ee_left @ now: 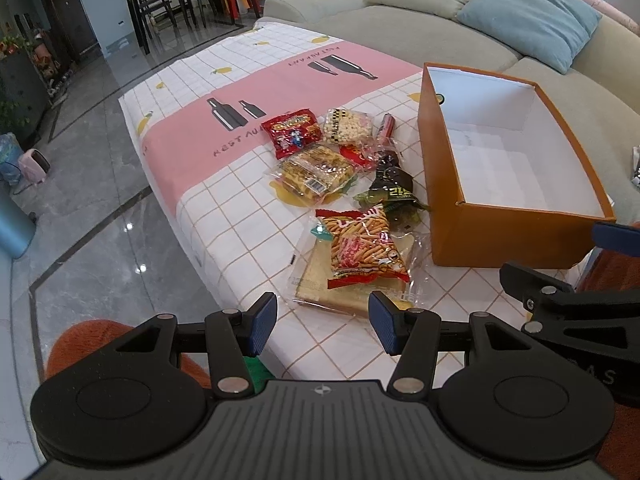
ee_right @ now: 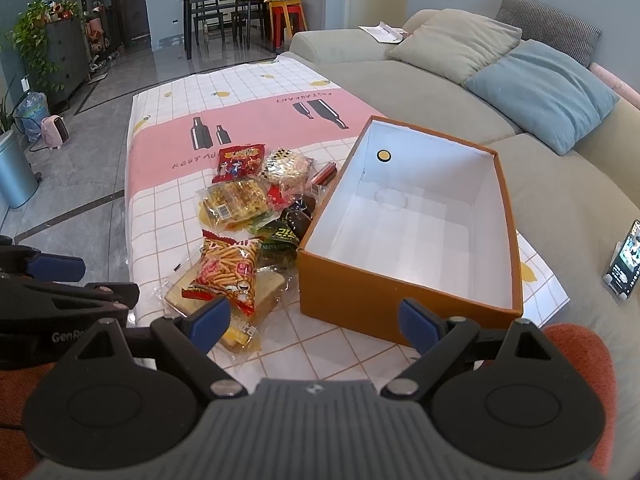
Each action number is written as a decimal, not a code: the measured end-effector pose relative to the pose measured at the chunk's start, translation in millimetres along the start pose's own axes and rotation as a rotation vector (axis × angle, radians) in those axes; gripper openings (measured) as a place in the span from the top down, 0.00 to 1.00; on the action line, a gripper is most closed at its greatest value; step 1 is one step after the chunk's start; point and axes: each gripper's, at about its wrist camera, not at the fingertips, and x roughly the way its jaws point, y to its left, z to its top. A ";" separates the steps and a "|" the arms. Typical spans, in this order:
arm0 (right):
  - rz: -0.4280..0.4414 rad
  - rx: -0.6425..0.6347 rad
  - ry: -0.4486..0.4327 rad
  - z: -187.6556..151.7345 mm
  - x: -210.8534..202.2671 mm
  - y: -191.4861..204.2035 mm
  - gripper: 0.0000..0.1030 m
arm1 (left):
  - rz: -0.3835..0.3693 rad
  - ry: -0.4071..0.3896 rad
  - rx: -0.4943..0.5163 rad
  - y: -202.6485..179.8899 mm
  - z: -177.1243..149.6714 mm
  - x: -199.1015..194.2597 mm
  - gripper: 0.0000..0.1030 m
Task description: Organize snacks
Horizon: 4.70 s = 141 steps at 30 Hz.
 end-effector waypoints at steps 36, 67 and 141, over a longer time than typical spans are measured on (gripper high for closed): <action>0.194 -0.062 0.109 3.0 140.5 18.0 0.86 | -0.213 0.138 -0.190 -2.4 50.1 135.3 0.31; 0.320 0.213 0.224 -12.6 156.8 7.4 0.34 | -0.025 0.178 -0.182 37.8 25.1 139.1 0.47; -0.020 -0.268 -0.203 109.6 27.3 -69.6 1.00 | -0.240 -0.017 0.038 -64.6 129.8 32.9 0.49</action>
